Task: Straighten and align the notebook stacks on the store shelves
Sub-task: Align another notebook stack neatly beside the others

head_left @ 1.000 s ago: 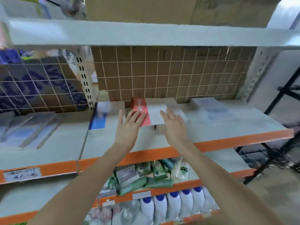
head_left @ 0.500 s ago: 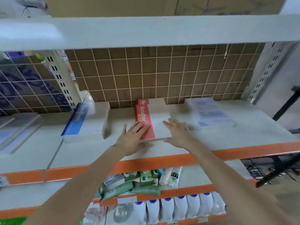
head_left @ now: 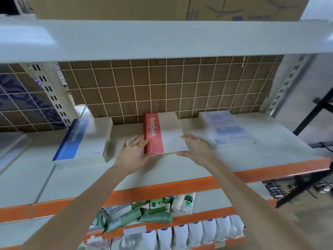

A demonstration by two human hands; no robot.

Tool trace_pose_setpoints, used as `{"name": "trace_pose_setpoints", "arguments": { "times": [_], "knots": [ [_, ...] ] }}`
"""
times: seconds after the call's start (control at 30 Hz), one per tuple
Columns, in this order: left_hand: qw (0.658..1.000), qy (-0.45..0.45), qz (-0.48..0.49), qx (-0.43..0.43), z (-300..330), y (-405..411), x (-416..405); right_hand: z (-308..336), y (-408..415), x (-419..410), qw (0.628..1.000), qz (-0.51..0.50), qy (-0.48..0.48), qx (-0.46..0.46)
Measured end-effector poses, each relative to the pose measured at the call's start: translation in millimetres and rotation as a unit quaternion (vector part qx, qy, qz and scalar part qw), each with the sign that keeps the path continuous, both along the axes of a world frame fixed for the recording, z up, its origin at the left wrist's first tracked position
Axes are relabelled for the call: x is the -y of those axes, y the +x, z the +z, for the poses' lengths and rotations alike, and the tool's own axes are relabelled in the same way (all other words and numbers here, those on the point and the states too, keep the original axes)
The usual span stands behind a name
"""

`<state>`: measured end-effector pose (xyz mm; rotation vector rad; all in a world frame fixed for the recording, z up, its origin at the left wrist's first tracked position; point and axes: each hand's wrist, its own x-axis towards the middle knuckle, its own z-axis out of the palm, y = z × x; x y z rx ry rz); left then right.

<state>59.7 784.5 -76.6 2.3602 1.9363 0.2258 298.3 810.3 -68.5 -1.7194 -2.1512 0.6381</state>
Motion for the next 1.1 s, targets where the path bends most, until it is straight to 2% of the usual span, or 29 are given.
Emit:
{"name": "trace_pose_setpoints", "arguments": {
  "times": [0.43,0.7,0.93,1.1],
  "knots": [
    [0.999,0.032,0.015,0.036,-7.9,-1.3,-7.2,-1.7,7.5,-9.9,0.993,-0.029,-0.029,-0.11],
    [0.999,0.025,0.03,0.038,-7.6,-1.2,-9.5,-9.0,5.9,-15.4,0.997,-0.022,-0.027,-0.067],
    [0.997,0.023,0.046,0.061,-8.8,1.4,-9.3,-16.1,3.5,-16.1,0.999,0.001,0.009,0.04],
    [0.996,0.019,0.051,0.068,-9.5,3.5,-7.8,-16.2,4.3,-16.5,0.999,0.013,0.009,0.044]
  ]
}}
